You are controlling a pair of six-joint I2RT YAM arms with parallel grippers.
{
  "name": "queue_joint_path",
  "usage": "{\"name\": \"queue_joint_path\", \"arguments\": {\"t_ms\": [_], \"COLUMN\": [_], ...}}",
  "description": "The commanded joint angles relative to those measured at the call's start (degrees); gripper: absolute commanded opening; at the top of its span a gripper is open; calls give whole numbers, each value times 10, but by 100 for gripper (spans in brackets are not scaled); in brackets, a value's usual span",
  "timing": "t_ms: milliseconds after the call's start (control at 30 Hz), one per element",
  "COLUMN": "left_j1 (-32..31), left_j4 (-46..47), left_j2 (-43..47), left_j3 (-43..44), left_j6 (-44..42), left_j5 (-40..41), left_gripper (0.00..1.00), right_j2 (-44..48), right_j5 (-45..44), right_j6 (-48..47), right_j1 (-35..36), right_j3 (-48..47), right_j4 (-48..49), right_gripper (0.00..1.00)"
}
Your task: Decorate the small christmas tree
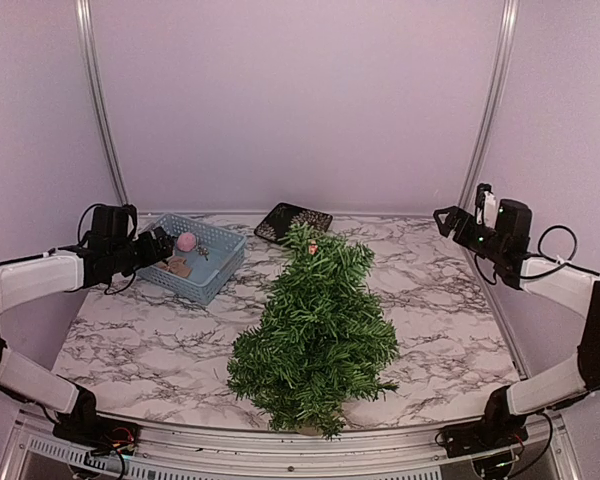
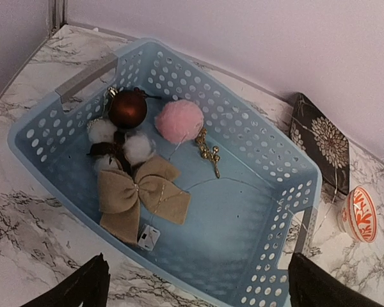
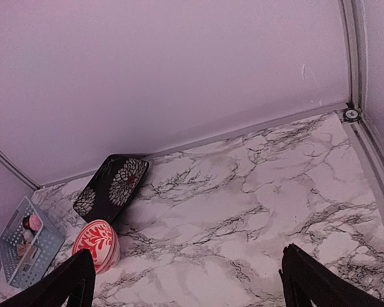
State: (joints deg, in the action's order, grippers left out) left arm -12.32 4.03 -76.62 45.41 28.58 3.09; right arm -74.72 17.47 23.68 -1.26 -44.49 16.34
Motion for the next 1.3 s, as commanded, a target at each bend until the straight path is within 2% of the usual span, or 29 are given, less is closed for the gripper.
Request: {"name": "queue_joint_path", "arguments": {"t_ms": [0,167,400,600,767,900,1067,1267], "left_j1": [-25,-44,-89,-179,-287,-354,-433,-488], "left_j4": [21,26,7,-28,-10,40,111,185], "left_j2": [-7,14,93,141,166,170,121,34], "left_j3": [-21,-48,-106,-143,-188,-224,-234,-217], "left_j6": [1,-3,5,53,121,173,213,240], "left_j5": [-4,-45,-141,-190,-198,-208,-213,-223], "left_gripper": [99,99,99,98,87,78,65,58], "right_j2": [3,22,71,171,252,308,365,342], "right_j5": [-20,17,125,204,264,298,311,273], "right_j6": [-34,-19,-1,17,55,107,210,262], "right_j1": [25,39,48,68,93,117,179,276], "right_j3": [7,19,65,135,208,269,353,369], "right_j4": [-59,-120,-236,-329,-363,-353,-274,-202], "right_gripper": [99,99,99,95,89,80,71,62]}}
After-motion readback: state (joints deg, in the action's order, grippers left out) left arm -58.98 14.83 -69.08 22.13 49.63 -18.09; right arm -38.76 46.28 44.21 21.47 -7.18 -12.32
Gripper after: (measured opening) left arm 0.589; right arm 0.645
